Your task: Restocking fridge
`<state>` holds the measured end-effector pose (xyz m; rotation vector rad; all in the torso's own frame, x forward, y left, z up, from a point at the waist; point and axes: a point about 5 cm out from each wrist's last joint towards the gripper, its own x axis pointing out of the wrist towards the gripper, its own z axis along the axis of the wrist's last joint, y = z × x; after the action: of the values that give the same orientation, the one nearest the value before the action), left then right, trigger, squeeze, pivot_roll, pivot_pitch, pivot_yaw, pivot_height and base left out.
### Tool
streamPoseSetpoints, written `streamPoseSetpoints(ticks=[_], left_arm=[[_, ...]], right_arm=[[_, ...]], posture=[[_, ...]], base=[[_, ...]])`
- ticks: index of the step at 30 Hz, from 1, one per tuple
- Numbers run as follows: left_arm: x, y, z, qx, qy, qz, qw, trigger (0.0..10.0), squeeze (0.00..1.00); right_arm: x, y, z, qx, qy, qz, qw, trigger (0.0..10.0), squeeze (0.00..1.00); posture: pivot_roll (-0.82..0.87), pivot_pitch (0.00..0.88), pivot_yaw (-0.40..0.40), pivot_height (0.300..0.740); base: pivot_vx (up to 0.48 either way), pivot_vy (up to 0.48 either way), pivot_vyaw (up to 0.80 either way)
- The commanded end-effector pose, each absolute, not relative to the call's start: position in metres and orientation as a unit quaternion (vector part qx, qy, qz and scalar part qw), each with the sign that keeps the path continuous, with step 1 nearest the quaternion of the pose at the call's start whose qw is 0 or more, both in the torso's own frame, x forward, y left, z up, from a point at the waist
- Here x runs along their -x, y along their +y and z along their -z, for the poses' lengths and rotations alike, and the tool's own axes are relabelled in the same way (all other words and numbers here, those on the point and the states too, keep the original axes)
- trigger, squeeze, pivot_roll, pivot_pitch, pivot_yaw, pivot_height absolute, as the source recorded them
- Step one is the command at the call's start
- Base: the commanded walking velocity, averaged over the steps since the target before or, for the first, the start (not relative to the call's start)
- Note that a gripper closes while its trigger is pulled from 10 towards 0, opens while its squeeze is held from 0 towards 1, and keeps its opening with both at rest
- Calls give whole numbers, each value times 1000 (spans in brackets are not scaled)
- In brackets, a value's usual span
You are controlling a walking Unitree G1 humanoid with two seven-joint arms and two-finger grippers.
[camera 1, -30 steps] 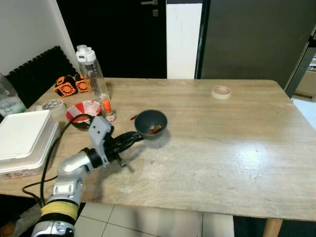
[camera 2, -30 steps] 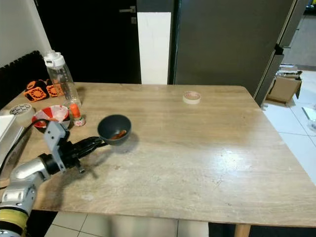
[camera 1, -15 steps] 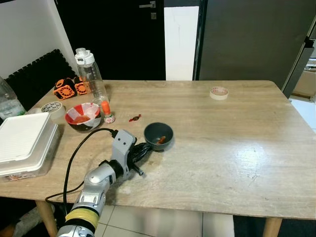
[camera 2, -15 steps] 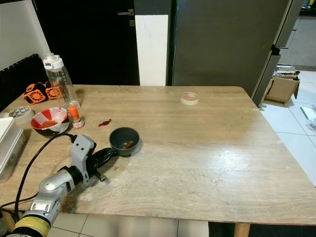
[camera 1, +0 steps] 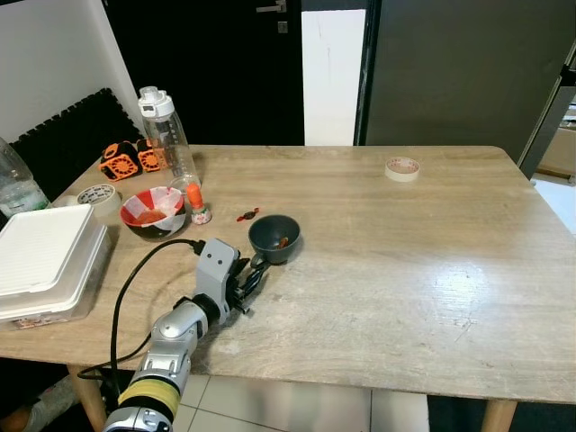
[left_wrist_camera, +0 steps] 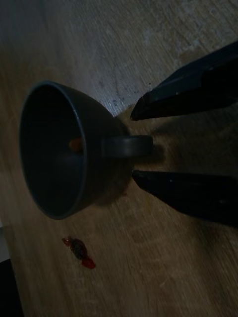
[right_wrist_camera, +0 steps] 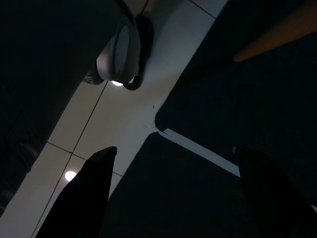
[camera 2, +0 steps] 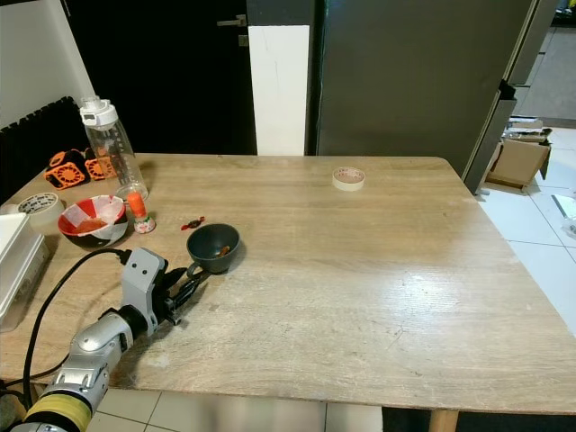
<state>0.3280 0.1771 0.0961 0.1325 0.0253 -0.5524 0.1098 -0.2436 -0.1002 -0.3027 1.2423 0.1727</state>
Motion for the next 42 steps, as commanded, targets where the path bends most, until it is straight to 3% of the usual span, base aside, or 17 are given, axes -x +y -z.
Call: streamPoseSetpoints(ticks=[1, 18, 42], left_arm=[[-327, 176, -96, -54, 5, 273, 960, 10000, 0], [-325, 154, -97, -24, -16, 309, 951, 10000, 0], [-332, 134, -99, -37, -19, 291, 956, 10000, 0]], right_arm=[[-106, -241, 102, 132, 584, -78, 797, 10000, 0], [-105, -242, 102, 132, 584, -78, 797, 10000, 0], [-107, -242, 101, 126, 580, -72, 801, 10000, 0]], posture=[[-76, 55, 49, 740], [-81, 72, 44, 740], [-90, 114, 52, 740]], base=[[0, 0, 0], [0, 0, 0], [0, 0, 0]])
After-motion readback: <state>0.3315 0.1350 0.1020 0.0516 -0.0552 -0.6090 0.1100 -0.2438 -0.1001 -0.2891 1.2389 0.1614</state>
